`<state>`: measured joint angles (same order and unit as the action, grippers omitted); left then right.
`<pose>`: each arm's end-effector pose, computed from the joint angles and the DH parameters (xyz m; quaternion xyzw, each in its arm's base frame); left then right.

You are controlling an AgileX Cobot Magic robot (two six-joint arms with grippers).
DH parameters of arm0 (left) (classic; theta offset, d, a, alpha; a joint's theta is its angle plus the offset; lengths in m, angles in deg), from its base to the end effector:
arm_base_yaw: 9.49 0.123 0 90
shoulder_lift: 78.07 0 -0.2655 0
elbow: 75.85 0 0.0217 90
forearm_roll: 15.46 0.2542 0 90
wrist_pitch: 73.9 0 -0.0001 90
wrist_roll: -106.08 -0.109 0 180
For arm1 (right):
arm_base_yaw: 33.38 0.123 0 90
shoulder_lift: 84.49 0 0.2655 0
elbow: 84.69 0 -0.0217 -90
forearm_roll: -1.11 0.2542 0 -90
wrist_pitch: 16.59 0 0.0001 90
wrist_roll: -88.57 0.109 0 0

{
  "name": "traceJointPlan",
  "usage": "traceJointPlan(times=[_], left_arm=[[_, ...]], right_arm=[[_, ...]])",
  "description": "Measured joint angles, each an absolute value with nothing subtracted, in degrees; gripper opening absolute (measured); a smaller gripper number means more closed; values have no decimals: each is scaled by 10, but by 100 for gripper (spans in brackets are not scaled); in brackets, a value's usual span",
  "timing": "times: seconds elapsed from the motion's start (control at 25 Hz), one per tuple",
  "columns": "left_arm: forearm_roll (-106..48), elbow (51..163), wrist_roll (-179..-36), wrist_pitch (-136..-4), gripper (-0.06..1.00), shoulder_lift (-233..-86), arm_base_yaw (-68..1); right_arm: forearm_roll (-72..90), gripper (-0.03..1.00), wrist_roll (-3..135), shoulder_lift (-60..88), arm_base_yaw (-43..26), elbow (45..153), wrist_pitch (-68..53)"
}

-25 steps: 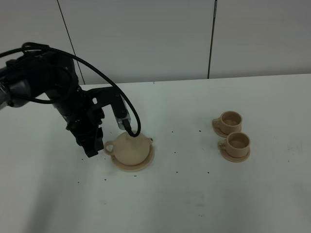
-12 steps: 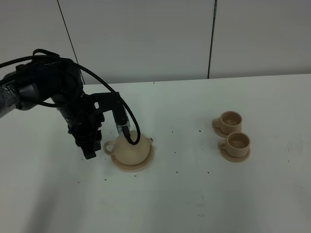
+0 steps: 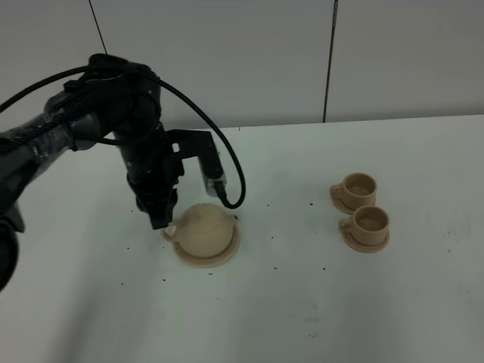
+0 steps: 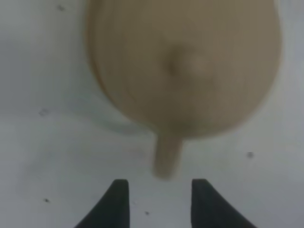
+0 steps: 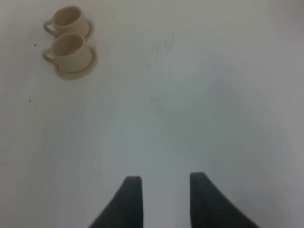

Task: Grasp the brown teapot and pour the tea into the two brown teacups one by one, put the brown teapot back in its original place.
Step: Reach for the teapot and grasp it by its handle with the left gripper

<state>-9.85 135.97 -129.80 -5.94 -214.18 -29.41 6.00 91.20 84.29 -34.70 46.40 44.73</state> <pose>0.4337 -0.1467 0.1578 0.6242 0.7770 0.0651 0.0498 0.0421 0.0072 0.2634 0.0296 0.8710 0.0482 0.4880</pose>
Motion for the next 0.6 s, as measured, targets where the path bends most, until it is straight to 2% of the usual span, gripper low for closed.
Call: traceJointPlan(times=[0.6], left_arm=[[-72,1384,-1291,-59,36,-2158,-309]], right_arm=[[60,24,912,843,-347,464,447]])
